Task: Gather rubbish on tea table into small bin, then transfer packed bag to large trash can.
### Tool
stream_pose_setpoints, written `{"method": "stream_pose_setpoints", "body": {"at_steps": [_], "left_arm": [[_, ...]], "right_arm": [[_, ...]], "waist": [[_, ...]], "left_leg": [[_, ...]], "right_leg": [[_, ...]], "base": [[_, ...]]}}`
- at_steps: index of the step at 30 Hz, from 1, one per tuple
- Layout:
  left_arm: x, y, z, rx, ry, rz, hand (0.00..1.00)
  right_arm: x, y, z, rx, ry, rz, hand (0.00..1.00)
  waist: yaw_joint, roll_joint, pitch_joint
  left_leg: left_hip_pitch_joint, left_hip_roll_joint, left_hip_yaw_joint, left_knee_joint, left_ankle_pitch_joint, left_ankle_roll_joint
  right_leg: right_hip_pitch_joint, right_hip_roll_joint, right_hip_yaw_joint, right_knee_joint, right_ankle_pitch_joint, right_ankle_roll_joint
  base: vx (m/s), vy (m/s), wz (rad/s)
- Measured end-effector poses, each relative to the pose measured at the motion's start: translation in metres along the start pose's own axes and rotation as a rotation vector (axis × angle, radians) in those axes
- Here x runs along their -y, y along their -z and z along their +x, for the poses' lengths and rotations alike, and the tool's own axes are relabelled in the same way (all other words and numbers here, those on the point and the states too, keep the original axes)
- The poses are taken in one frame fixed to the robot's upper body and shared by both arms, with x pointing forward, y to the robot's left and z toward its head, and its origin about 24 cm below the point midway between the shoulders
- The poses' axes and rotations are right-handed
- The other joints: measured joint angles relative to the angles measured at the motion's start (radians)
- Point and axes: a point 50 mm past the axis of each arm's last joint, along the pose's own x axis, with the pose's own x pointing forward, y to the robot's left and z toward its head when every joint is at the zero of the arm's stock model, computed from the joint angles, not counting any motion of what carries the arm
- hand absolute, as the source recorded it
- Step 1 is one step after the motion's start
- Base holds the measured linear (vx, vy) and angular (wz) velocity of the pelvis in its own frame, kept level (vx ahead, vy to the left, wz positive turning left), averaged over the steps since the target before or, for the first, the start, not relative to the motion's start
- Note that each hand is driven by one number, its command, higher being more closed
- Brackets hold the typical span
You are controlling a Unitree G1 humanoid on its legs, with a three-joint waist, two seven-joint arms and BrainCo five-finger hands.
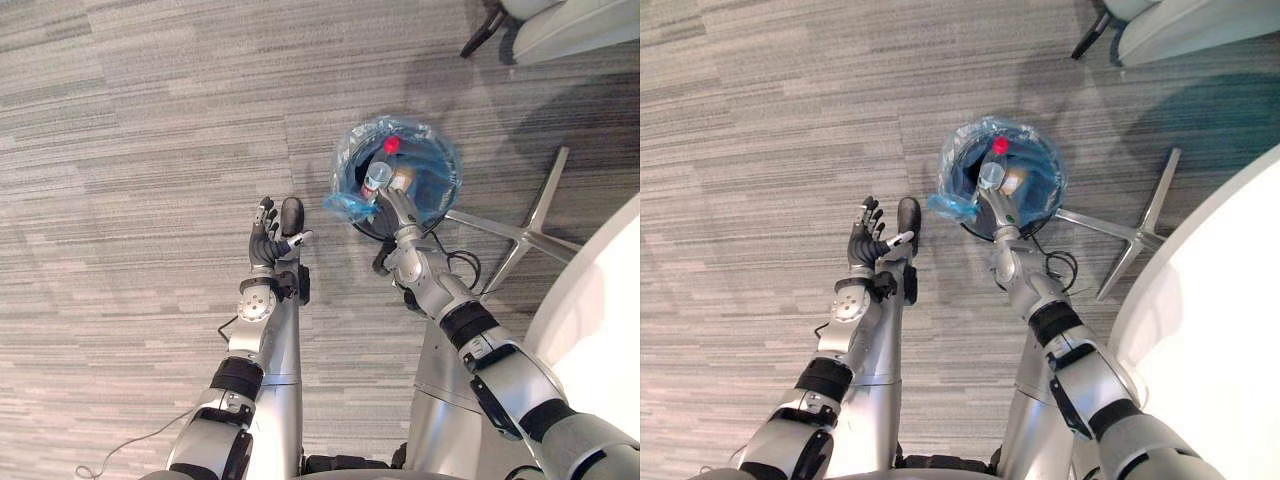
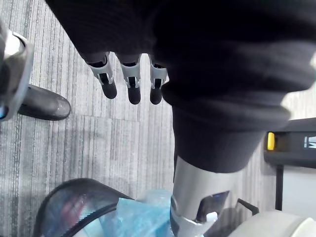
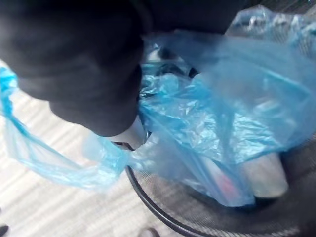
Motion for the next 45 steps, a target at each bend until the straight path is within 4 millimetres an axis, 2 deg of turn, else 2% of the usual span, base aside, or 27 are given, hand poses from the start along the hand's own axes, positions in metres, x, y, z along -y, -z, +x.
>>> {"method": "stream_pose_setpoints", "body": {"at_steps": [4,8,9,11,12,15,21,24,25,26,28,29,32,35,40,45], "left_arm": [[-0.006,0.013,-0.01,-0.057,-0.012,0.012,0.0],[-0.012,0.03,-0.025,-0.124,-0.014,0.025,0.0],[-0.014,0.035,-0.03,-0.145,-0.011,0.029,0.0],[-0.017,0.046,-0.042,-0.189,-0.015,0.04,0.0],[-0.018,0.047,-0.043,-0.194,-0.017,0.041,0.0],[-0.024,0.06,-0.058,-0.255,-0.027,0.053,0.0],[-0.036,0.086,-0.091,-0.378,-0.042,0.074,0.0],[-0.045,0.099,-0.102,-0.447,-0.04,0.133,0.0],[-0.047,0.102,-0.107,-0.463,-0.038,0.144,0.0],[-0.049,0.103,-0.11,-0.476,-0.029,0.151,0.0],[-0.051,0.104,-0.111,-0.482,-0.027,0.16,0.0],[-0.052,0.103,-0.112,-0.477,-0.02,0.178,0.0],[-0.052,0.098,-0.112,-0.454,-0.01,0.188,0.0],[-0.051,0.093,-0.114,-0.427,0.001,0.178,0.0],[-0.044,0.089,-0.122,-0.412,0.068,0.214,0.0],[-0.034,0.079,-0.118,-0.345,0.131,0.268,0.0]], "right_arm": [[-0.002,0.007,-0.022,-0.041,0.034,0.099,1.0],[-0.006,0.0,-0.048,-0.05,0.057,0.239,1.0],[-0.012,0.003,-0.056,-0.083,0.044,0.281,1.0],[-0.015,0.005,-0.078,-0.116,0.03,0.345,1.0],[-0.015,0.005,-0.08,-0.117,0.03,0.348,1.0],[-0.017,0.005,-0.098,-0.129,-0.006,0.401,1.0],[-0.034,-0.001,-0.128,-0.162,-0.12,0.577,1.0],[-0.037,-0.002,-0.131,-0.164,-0.157,0.618,1.0],[-0.037,-0.002,-0.13,-0.164,-0.161,0.628,1.0],[-0.037,0.001,-0.13,-0.175,-0.163,0.643,1.0],[-0.039,0.005,-0.129,-0.188,-0.172,0.643,1.0],[-0.042,0.007,-0.131,-0.198,-0.198,0.643,1.0],[-0.042,0.006,-0.131,-0.191,-0.2,0.659,1.0],[-0.042,0.007,-0.131,-0.193,-0.199,0.674,1.0],[-0.044,0.01,-0.132,-0.196,-0.231,0.675,1.0],[-0.045,0.007,-0.131,-0.177,-0.264,0.725,1.0]], "waist": [[-0.007,0.0,0.0],[-0.016,-0.003,-0.002],[-0.027,-0.006,-0.004],[-0.03,-0.024,-0.02],[-0.03,-0.027,-0.022],[-0.03,-0.051,-0.078],[-0.03,-0.063,-0.228],[-0.041,-0.062,-0.269],[-0.054,-0.061,-0.285],[-0.058,-0.056,-0.301],[-0.059,-0.051,-0.308],[-0.06,-0.038,-0.322],[-0.061,-0.009,-0.365],[-0.06,0.007,-0.375],[-0.056,0.008,-0.391],[-0.055,0.007,-0.399]], "left_leg": [[0.112,0.01,0.021,-0.058,0.001,0.0],[0.279,0.028,0.045,-0.12,0.004,0.005],[0.344,0.03,0.056,-0.148,0.004,0.005],[0.478,0.037,0.084,-0.203,0.005,0.005],[0.493,0.037,0.087,-0.207,0.005,0.005],[0.621,0.043,0.113,-0.278,0.003,0.007],[0.812,0.048,0.162,-0.459,0.018,0.015],[0.902,0.032,0.17,-0.571,0.058,0.021],[0.927,0.03,0.17,-0.615,0.075,0.022],[0.954,0.03,0.172,-0.652,0.093,0.02],[0.981,0.031,0.174,-0.674,0.097,0.019],[1.021,0.028,0.177,-0.695,0.098,0.019],[1.057,0.015,0.175,-0.722,0.103,0.023],[1.099,0.011,0.167,-0.74,0.105,0.025],[1.12,0.014,0.159,-0.778,0.122,0.025],[1.14,0.014,0.155,-0.783,0.121,0.025]], "right_leg": [[0.106,0.011,-0.002,-0.047,0.004,0.006],[0.271,0.03,-0.005,-0.123,0.011,0.018],[0.336,0.031,-0.005,-0.151,0.014,0.021],[0.464,0.045,0.002,-0.224,0.03,0.018],[0.477,0.045,0.003,-0.231,0.031,0.018],[0.603,0.064,0.011,-0.326,0.055,0.025],[0.777,0.091,0.022,-0.51,0.095,0.055],[0.851,0.1,0.024,-0.606,0.132,0.057],[0.875,0.106,0.024,-0.648,0.149,0.06],[0.913,0.119,0.021,-0.713,0.183,0.06],[0.954,0.13,0.022,-0.769,0.206,0.063],[1.019,0.137,0.021,-0.845,0.235,0.07],[1.082,0.143,0.016,-0.926,0.266,0.078],[1.134,0.146,0.007,-0.958,0.275,0.079],[1.149,0.15,0.003,-0.975,0.286,0.075],[1.165,0.15,0.008,-0.975,0.29,0.075]], "base": [[-0.02,0.011,0.02],[0.03,-0.014,-0.12],[0.08,0.006,-0.09],[0.13,0.028,-0.18],[0.16,0.045,-0.18],[0.13,0.032,-0.14],[0.18,0.034,-0.13],[0.18,0.046,-0.08],[0.19,0.046,-0.03],[0.16,0.04,-0.06],[0.12,0.04,-0.08],[0.14,0.063,-0.04],[0.09,0.049,0.05],[0.02,0.012,0.09],[-0.06,0.013,0.05],[-0.06,0.009,-0.01]]}}
